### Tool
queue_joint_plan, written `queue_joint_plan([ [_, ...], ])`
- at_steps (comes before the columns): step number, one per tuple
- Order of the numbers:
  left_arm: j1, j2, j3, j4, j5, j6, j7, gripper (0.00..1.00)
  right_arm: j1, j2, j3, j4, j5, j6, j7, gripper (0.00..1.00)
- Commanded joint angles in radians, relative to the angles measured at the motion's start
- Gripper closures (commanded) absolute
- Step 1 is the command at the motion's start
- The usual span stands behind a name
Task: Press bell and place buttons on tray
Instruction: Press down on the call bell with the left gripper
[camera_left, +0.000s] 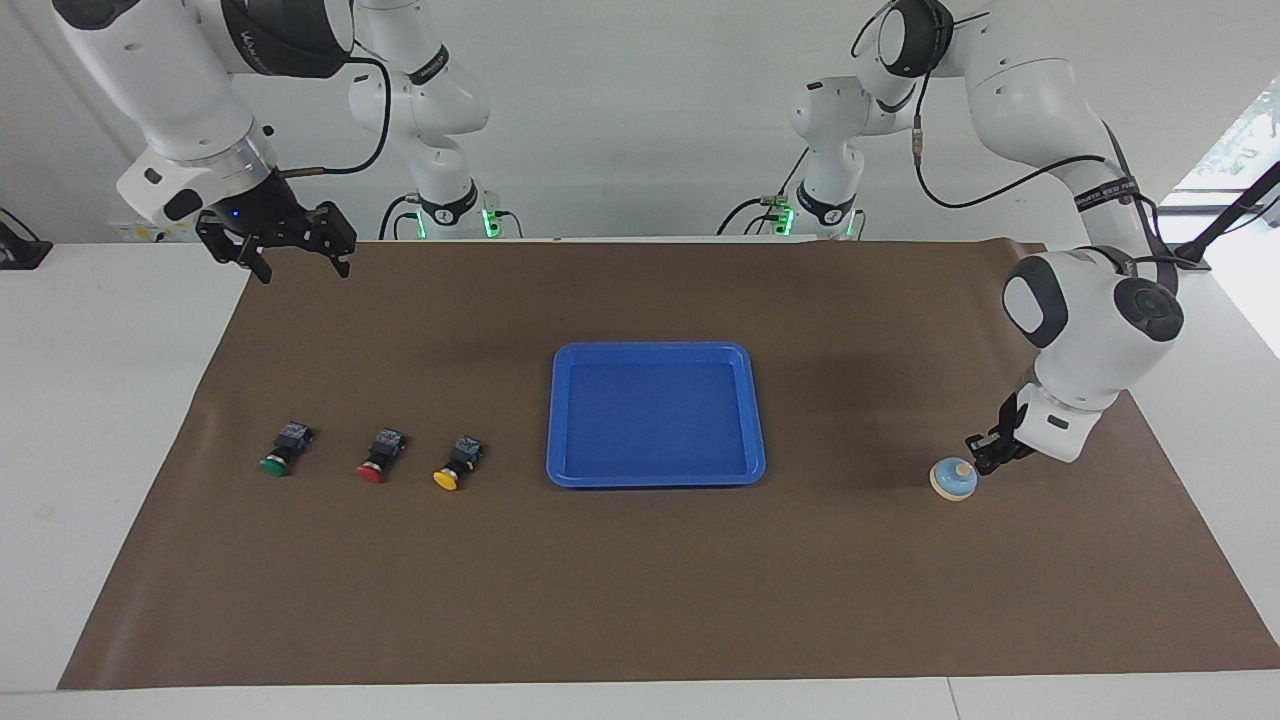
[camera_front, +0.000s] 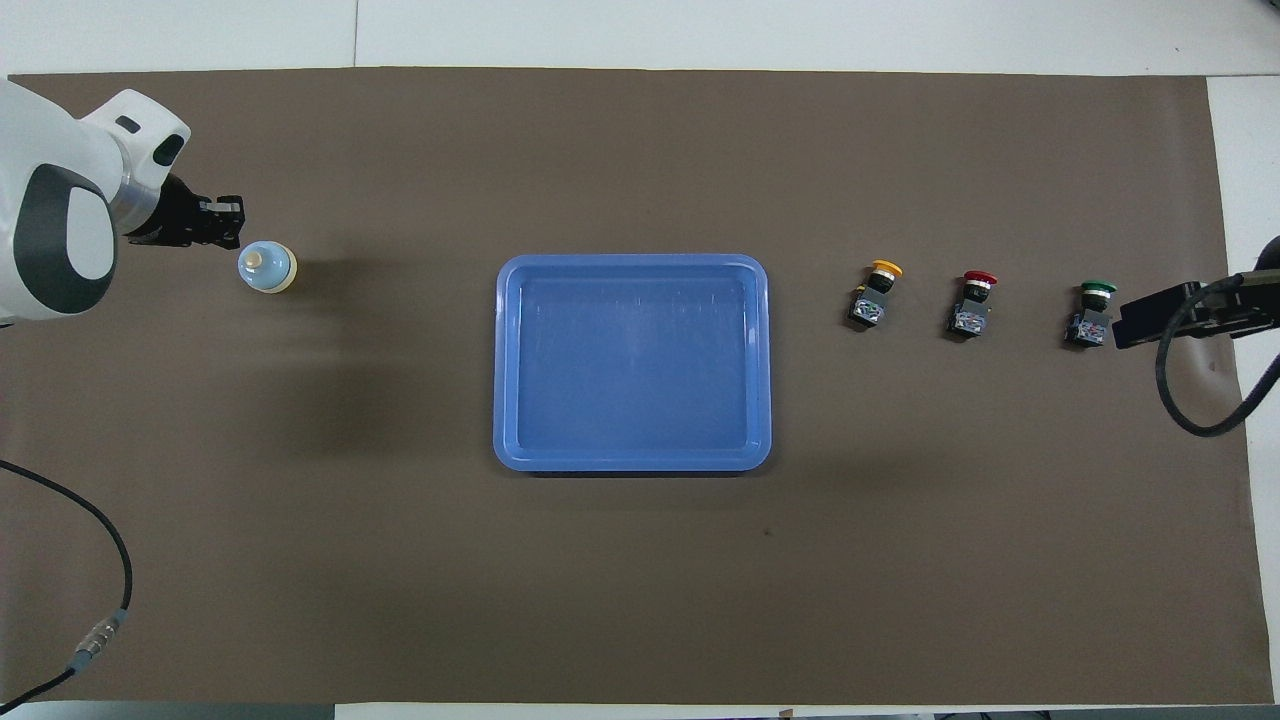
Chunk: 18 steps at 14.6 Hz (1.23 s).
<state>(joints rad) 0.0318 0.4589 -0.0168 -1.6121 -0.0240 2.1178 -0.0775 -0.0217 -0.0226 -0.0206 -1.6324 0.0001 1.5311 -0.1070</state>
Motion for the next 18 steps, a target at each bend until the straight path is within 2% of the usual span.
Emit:
queue_joint_plan([
  [1, -0.010, 0.006, 0.003, -0.023, 0.010, 0.037, -0.011, 1.00, -0.017, -0.017, 0.014, -0.015, 0.003, 0.001, 0.010, 0.00],
  [5, -0.024, -0.003, 0.003, -0.162, 0.010, 0.197, -0.019, 1.00, -0.015, -0.017, 0.014, -0.015, 0.003, 0.001, 0.010, 0.00],
  [11, -0.024, -0.002, 0.003, -0.135, 0.004, 0.185, -0.019, 1.00, -0.015, -0.017, 0.014, -0.015, 0.003, -0.002, 0.010, 0.00],
  [12, -0.021, -0.002, 0.003, -0.103, 0.001, 0.153, -0.019, 1.00, -0.015, -0.019, 0.014, -0.015, 0.003, -0.003, 0.009, 0.00],
  [15, -0.012, -0.009, 0.001, 0.052, -0.019, -0.046, -0.018, 1.00, -0.012, -0.017, 0.014, -0.015, 0.003, -0.005, 0.007, 0.00],
  [18, -0.006, -0.081, 0.005, 0.100, -0.024, -0.156, -0.016, 1.00, -0.017, -0.017, 0.013, -0.015, 0.003, -0.005, 0.009, 0.00],
])
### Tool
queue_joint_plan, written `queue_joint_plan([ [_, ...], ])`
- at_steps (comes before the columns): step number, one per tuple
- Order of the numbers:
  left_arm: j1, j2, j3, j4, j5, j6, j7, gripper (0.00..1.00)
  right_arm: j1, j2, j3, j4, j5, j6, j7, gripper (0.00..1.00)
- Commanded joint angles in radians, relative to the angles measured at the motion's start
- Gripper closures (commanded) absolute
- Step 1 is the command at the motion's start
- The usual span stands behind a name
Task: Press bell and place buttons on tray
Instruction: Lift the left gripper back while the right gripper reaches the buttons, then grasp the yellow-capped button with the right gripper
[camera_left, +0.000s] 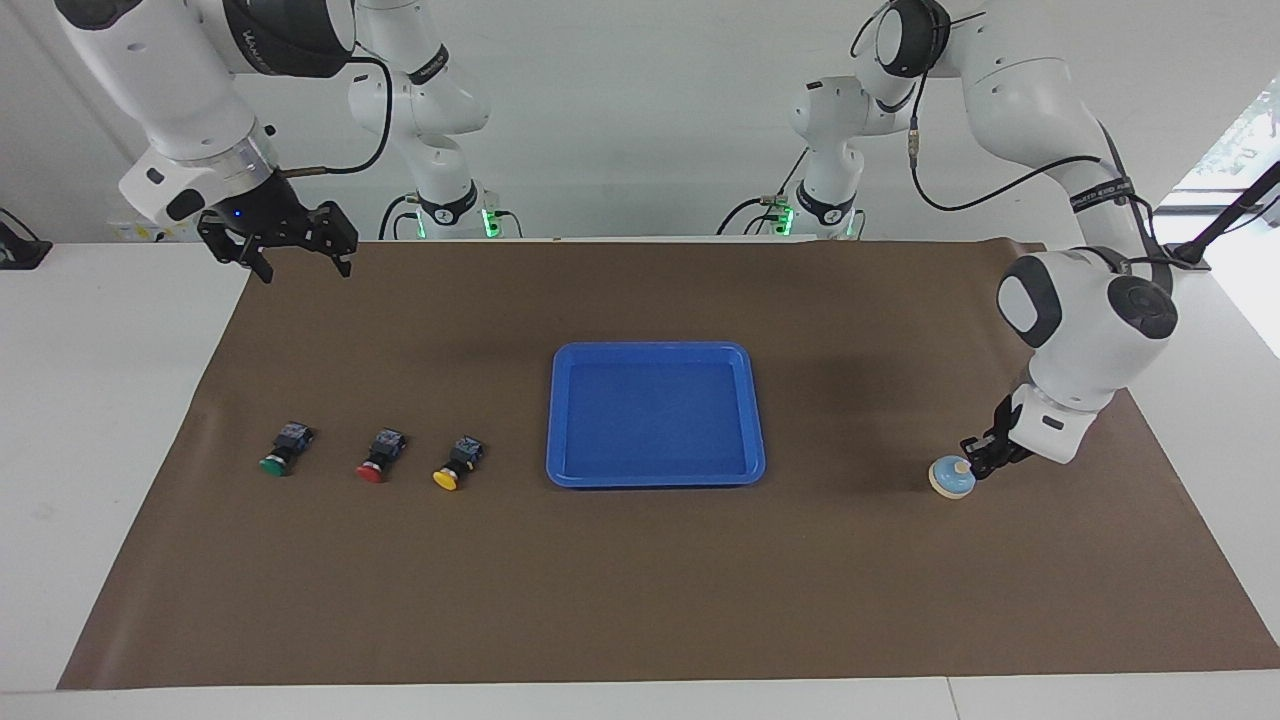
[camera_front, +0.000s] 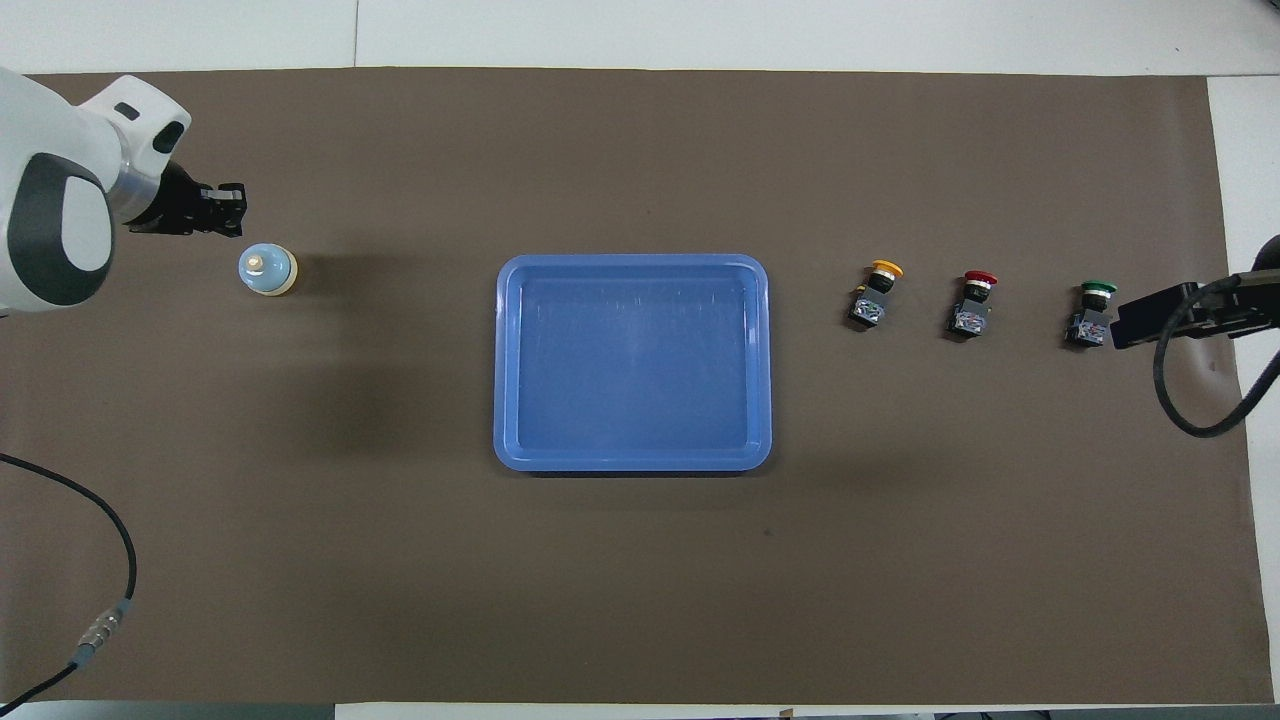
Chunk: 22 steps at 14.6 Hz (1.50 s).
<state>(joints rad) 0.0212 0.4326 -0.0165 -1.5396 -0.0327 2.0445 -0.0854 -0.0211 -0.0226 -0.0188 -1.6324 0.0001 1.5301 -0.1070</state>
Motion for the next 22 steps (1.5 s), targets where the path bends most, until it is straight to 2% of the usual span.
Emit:
queue_joint_plan([
  [1, 0.006, -0.105, 0.006, 0.016, -0.013, -0.111, -0.008, 1.00, -0.017, -0.017, 0.013, -0.015, 0.003, -0.004, 0.009, 0.00],
  [4, 0.026, -0.234, 0.004, 0.013, -0.012, -0.263, 0.001, 1.00, -0.007, -0.019, 0.013, -0.017, 0.006, -0.002, 0.010, 0.00],
  [5, 0.029, -0.274, 0.006, 0.001, -0.010, -0.292, 0.004, 0.95, -0.005, -0.019, 0.013, -0.017, 0.006, 0.005, 0.013, 0.00],
  [7, 0.029, -0.375, 0.006, -0.062, -0.009, -0.326, 0.006, 0.79, 0.003, -0.020, 0.017, -0.027, 0.005, 0.018, 0.048, 0.00],
  [8, 0.032, -0.430, 0.006, -0.104, -0.009, -0.342, 0.010, 0.69, 0.029, -0.022, 0.017, -0.032, 0.004, 0.030, 0.091, 0.00],
  [9, 0.034, -0.475, 0.006, -0.140, -0.009, -0.357, 0.012, 0.45, 0.050, -0.025, 0.017, -0.049, 0.004, 0.045, 0.137, 0.00],
  [10, 0.036, -0.492, 0.006, -0.148, -0.009, -0.368, 0.009, 0.06, 0.062, -0.034, 0.017, -0.075, 0.004, 0.070, 0.173, 0.00],
  [11, 0.036, -0.498, 0.006, -0.143, -0.009, -0.398, 0.006, 0.00, 0.075, -0.040, 0.017, -0.110, 0.004, 0.105, 0.202, 0.00],
  [13, 0.033, -0.502, 0.003, -0.143, -0.009, -0.463, -0.007, 0.00, 0.110, -0.033, 0.017, -0.171, 0.004, 0.178, 0.295, 0.00],
  [15, 0.023, -0.515, 0.003, -0.154, -0.009, -0.471, -0.008, 0.00, 0.157, 0.016, 0.017, -0.222, 0.004, 0.278, 0.410, 0.00],
  [18, 0.022, -0.518, 0.001, -0.162, -0.009, -0.471, 0.004, 0.00, 0.194, 0.082, 0.017, -0.335, 0.004, 0.497, 0.518, 0.00],
  [22, 0.022, -0.497, 0.000, -0.137, -0.003, -0.481, 0.007, 0.00, 0.193, 0.131, 0.017, -0.506, 0.004, 0.815, 0.535, 0.00],
])
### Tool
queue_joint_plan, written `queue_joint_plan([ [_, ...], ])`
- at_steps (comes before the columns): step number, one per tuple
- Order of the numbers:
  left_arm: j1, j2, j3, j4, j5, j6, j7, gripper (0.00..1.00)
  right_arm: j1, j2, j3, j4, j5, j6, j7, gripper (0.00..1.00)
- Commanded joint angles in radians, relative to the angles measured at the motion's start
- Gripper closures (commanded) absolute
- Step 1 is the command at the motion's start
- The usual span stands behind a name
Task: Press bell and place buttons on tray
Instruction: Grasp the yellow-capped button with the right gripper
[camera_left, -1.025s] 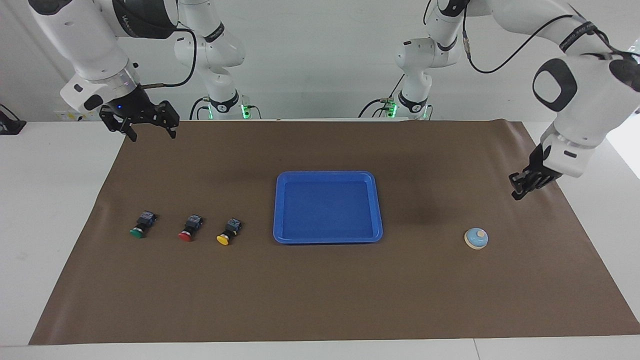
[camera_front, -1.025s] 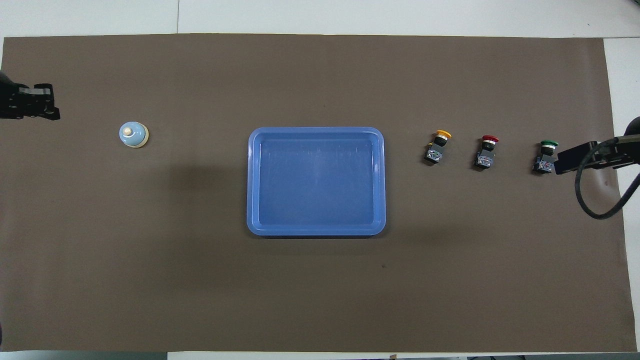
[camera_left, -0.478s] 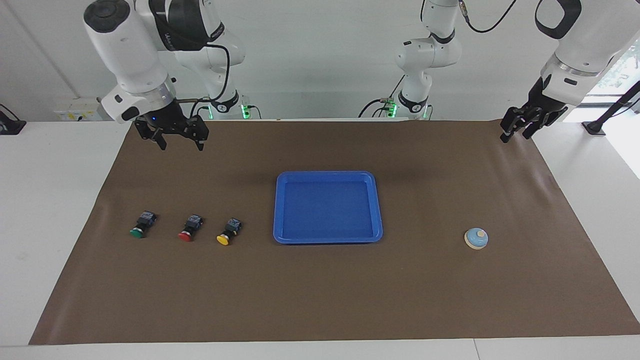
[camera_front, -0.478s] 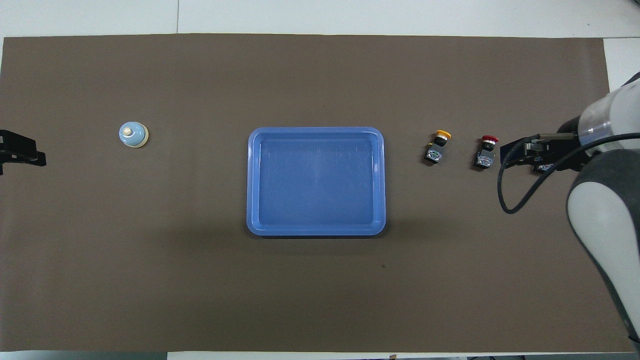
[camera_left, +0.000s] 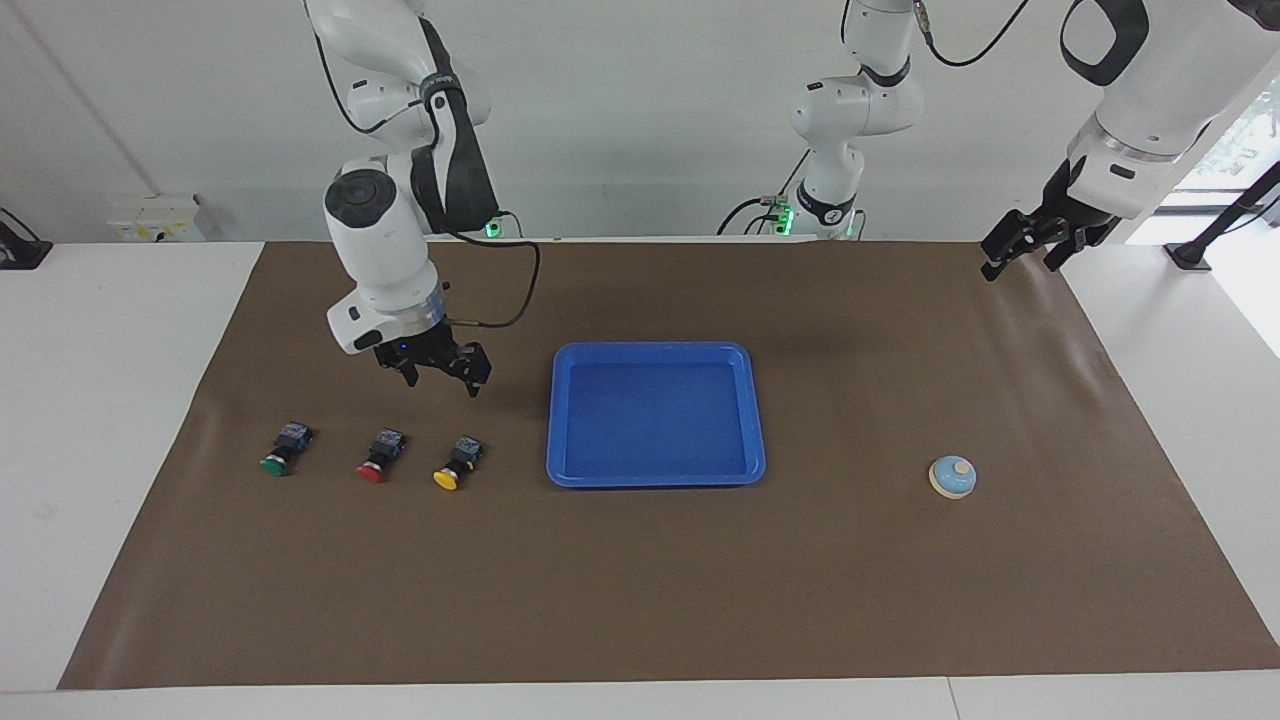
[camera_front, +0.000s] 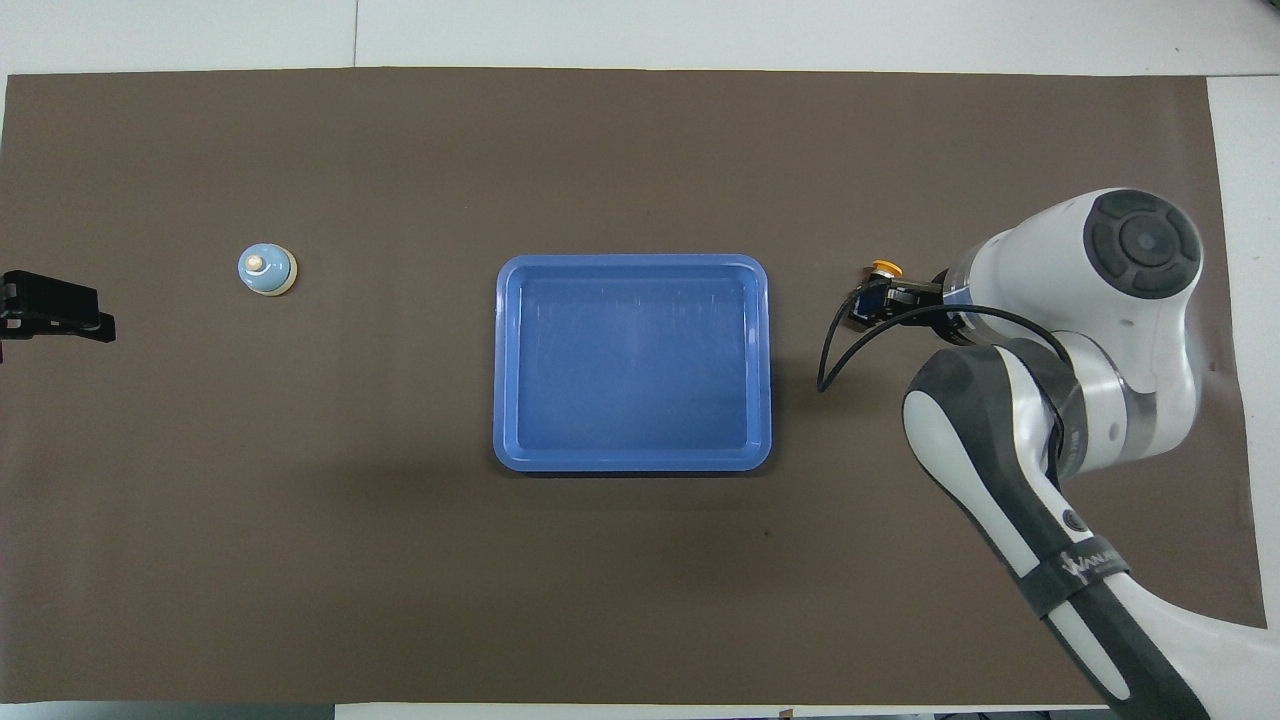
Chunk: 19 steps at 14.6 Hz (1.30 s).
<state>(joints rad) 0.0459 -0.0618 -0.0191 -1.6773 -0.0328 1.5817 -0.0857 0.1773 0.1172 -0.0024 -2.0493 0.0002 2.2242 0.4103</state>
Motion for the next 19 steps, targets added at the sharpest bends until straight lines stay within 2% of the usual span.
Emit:
queue_joint_plan([
  [1, -0.003, 0.023, 0.002, 0.022, -0.001, -0.022, 0.009, 0.00, -0.005, 0.024, 0.001, -0.092, 0.004, 0.155, 0.024, 0.00],
  [3, -0.003, 0.054, 0.002, 0.060, -0.001, -0.028, 0.009, 0.00, -0.007, 0.099, 0.001, -0.071, 0.004, 0.225, 0.042, 0.00],
  [6, -0.004, 0.037, 0.004, 0.019, -0.003, -0.012, 0.058, 0.00, -0.015, 0.169, -0.001, 0.001, 0.003, 0.246, 0.051, 0.00],
  [8, -0.004, 0.037, 0.002, 0.025, -0.001, -0.025, 0.069, 0.00, -0.016, 0.212, -0.001, 0.027, 0.004, 0.284, 0.071, 0.00],
  [11, -0.004, 0.037, 0.001, 0.025, 0.004, -0.034, 0.090, 0.00, -0.007, 0.240, -0.001, 0.026, 0.003, 0.316, 0.113, 0.00],
  [12, -0.004, 0.036, 0.001, 0.025, 0.005, -0.038, 0.092, 0.00, -0.005, 0.240, 0.001, 0.021, 0.003, 0.316, 0.119, 0.05],
  [13, -0.004, 0.037, -0.001, 0.025, 0.008, -0.043, 0.095, 0.00, -0.005, 0.239, 0.001, 0.018, 0.003, 0.316, 0.124, 0.27],
  [15, -0.004, 0.036, -0.002, 0.025, 0.013, -0.060, 0.116, 0.00, -0.005, 0.239, 0.001, 0.017, 0.003, 0.308, 0.121, 0.93],
  [16, -0.006, 0.036, -0.004, 0.028, 0.011, -0.069, 0.115, 0.00, -0.005, 0.237, -0.001, 0.018, 0.001, 0.302, 0.119, 1.00],
  [19, -0.006, 0.036, -0.004, 0.031, 0.010, -0.078, 0.115, 0.00, -0.004, 0.234, 0.001, 0.046, 0.001, 0.252, 0.114, 1.00],
])
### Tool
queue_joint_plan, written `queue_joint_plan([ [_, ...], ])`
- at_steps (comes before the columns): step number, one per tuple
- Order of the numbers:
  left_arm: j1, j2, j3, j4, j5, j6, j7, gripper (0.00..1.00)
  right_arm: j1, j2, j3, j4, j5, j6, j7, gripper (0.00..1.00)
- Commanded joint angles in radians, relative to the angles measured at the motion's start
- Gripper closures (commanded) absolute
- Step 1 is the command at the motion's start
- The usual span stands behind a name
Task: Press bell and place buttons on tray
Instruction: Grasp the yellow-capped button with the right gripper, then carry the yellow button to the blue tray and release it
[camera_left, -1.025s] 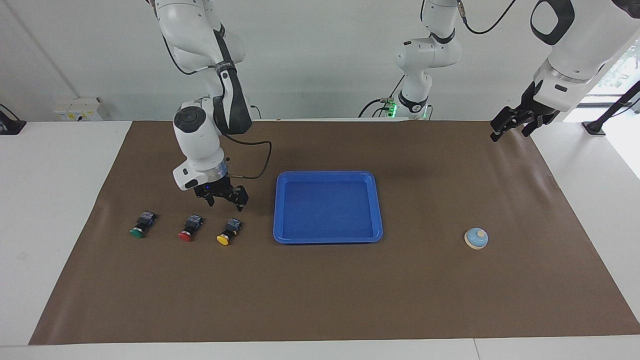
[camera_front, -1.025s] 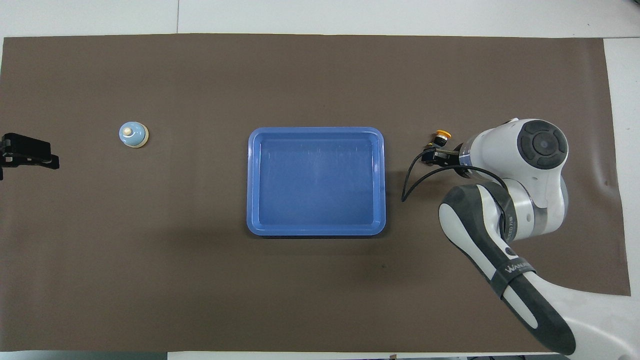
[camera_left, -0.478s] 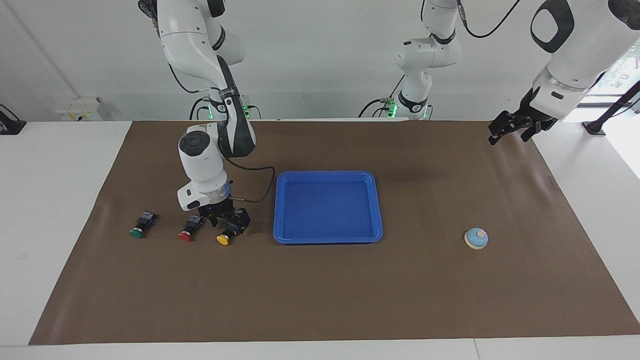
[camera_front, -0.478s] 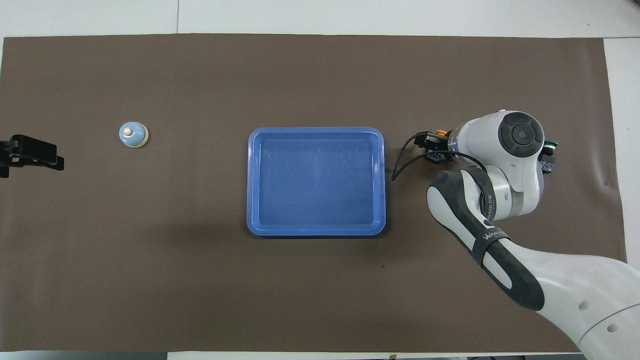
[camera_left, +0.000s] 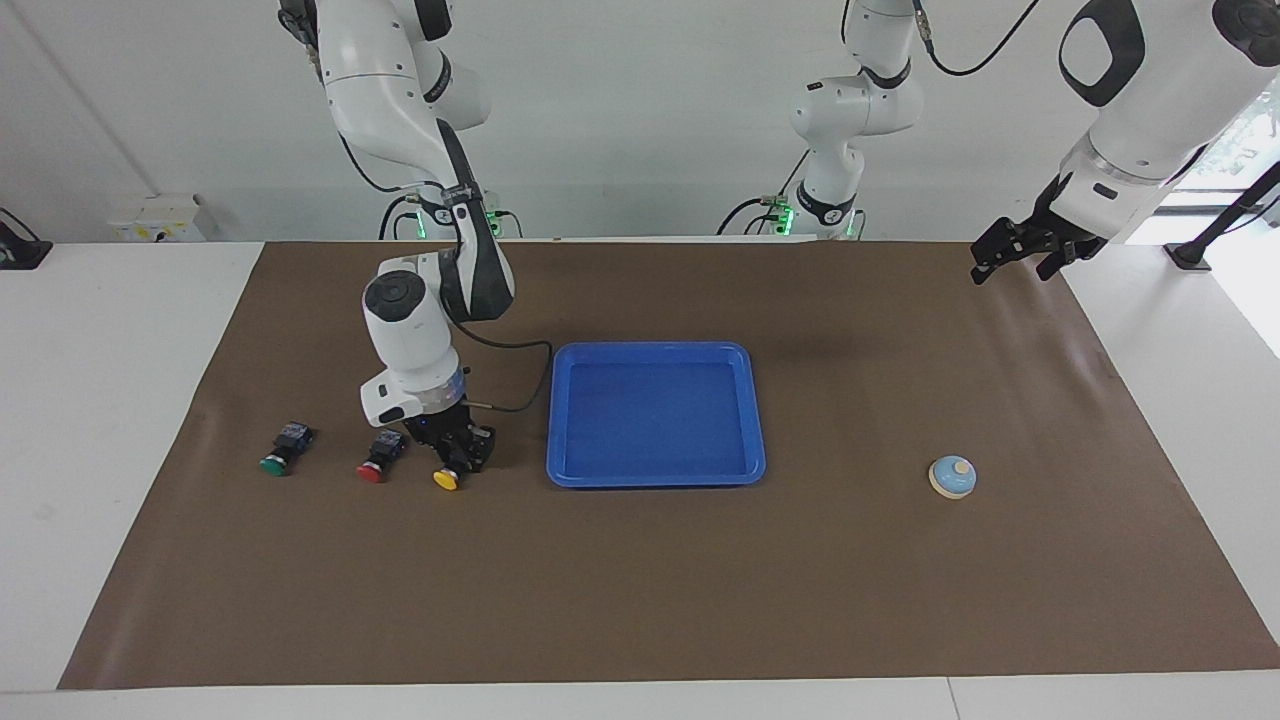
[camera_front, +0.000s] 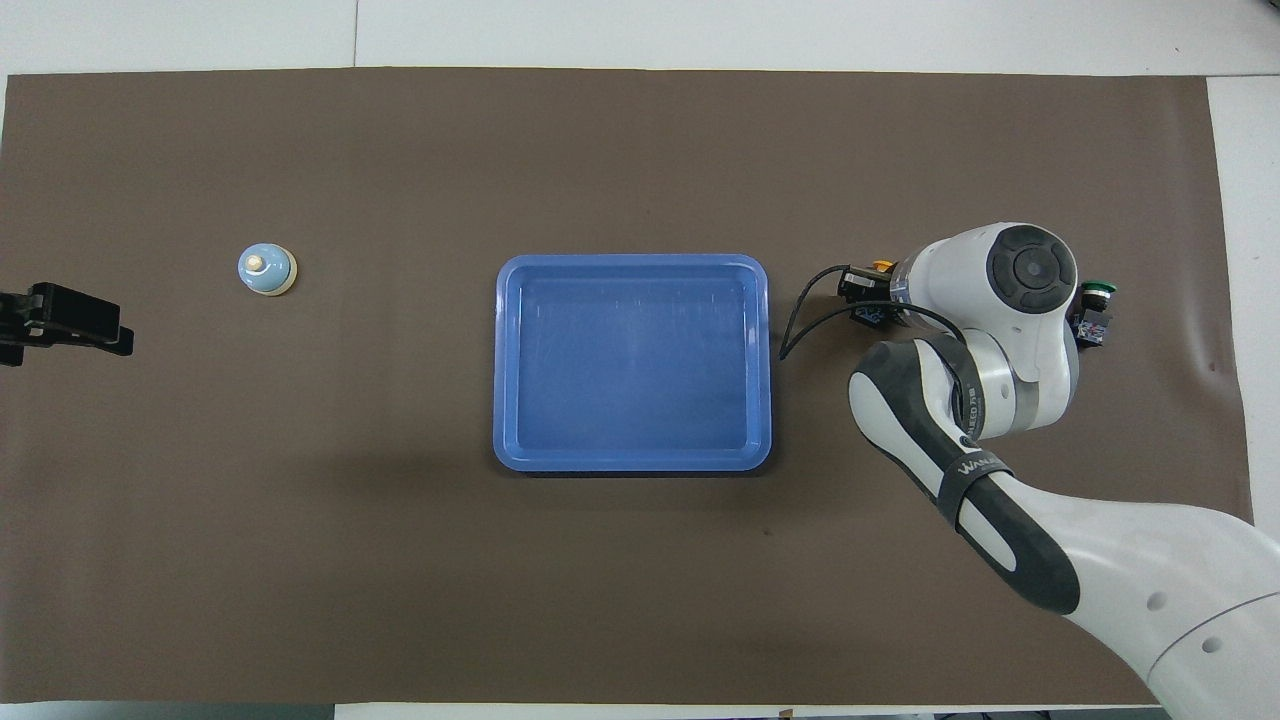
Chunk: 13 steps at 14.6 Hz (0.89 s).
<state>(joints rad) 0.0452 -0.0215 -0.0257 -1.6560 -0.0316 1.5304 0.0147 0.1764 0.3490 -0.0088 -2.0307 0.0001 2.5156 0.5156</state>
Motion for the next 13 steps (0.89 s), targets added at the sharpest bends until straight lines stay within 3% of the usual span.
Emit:
queue_joint_plan([
  [1, -0.005, -0.005, 0.003, 0.008, 0.009, -0.024, 0.014, 0.00, -0.003, 0.001, 0.007, 0.053, 0.001, -0.078, 0.009, 1.00],
  [5, -0.008, -0.005, 0.003, 0.008, 0.009, -0.015, 0.004, 0.00, 0.063, -0.002, 0.007, 0.249, 0.001, -0.364, 0.009, 1.00],
  [7, -0.007, -0.005, 0.004, 0.008, 0.010, -0.013, 0.005, 0.00, 0.130, -0.005, 0.009, 0.312, 0.015, -0.449, 0.023, 1.00],
  [9, -0.007, -0.005, 0.004, 0.008, 0.010, -0.010, 0.005, 0.00, 0.205, -0.013, 0.009, 0.323, 0.018, -0.474, 0.069, 1.00],
  [13, -0.004, -0.005, 0.006, 0.007, 0.012, -0.010, -0.010, 0.00, 0.307, -0.016, 0.010, 0.221, 0.020, -0.382, 0.124, 1.00],
])
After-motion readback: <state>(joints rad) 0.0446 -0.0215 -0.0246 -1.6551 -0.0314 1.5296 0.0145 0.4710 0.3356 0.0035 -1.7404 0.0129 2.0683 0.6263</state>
